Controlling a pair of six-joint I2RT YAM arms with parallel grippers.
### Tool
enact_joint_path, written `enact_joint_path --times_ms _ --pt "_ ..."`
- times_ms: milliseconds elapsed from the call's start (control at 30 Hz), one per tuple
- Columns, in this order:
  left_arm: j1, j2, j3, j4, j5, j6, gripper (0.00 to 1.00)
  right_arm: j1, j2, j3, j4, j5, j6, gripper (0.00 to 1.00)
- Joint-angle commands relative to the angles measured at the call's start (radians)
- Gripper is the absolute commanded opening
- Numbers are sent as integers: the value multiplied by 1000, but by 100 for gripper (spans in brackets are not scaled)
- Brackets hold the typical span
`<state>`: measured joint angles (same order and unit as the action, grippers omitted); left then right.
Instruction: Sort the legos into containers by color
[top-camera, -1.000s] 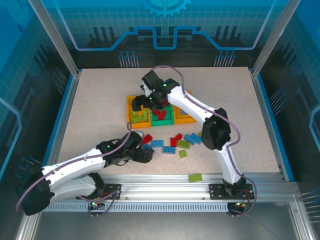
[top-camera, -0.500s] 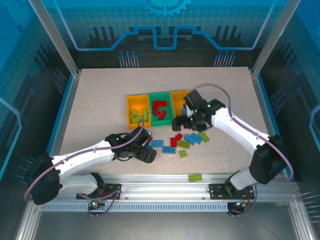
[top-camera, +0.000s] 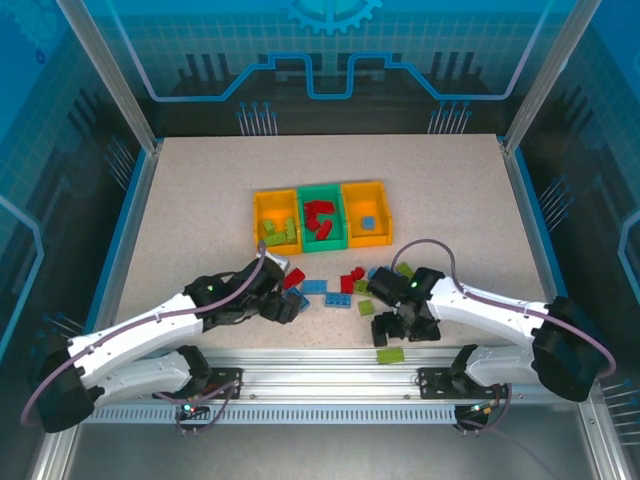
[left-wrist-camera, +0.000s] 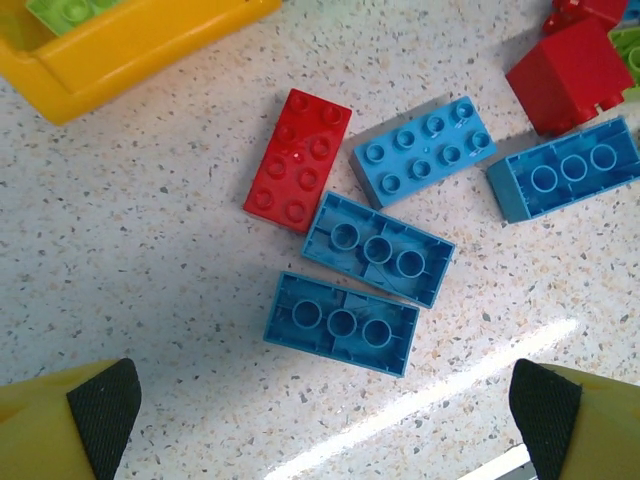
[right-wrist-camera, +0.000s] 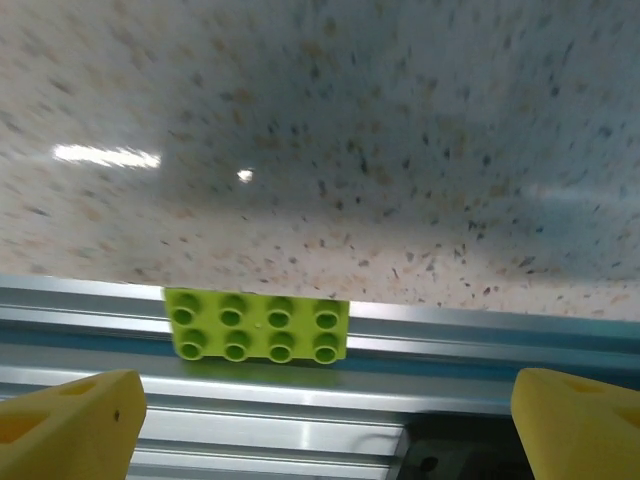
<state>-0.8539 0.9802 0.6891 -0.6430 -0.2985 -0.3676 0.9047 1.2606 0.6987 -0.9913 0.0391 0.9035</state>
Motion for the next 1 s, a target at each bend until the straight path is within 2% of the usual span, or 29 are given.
enact_joint_path --times_ms 0,333,533,700,967 --pt "-4 -21 -29 -6 -31 -37 99 40 29 -20 30 19 73 94" --pt "7 57 29 0 -71 -44 99 122 166 -4 129 -9 92 92" --pt "19 43 32 5 -70 -47 99 157 230 -23 169 -16 117 90" --pt "30 25 31 -10 -70 -44 99 157 249 -76 236 -49 136 84" --pt "38 30 36 -2 -62 -39 99 163 226 -68 221 -37 137 63"
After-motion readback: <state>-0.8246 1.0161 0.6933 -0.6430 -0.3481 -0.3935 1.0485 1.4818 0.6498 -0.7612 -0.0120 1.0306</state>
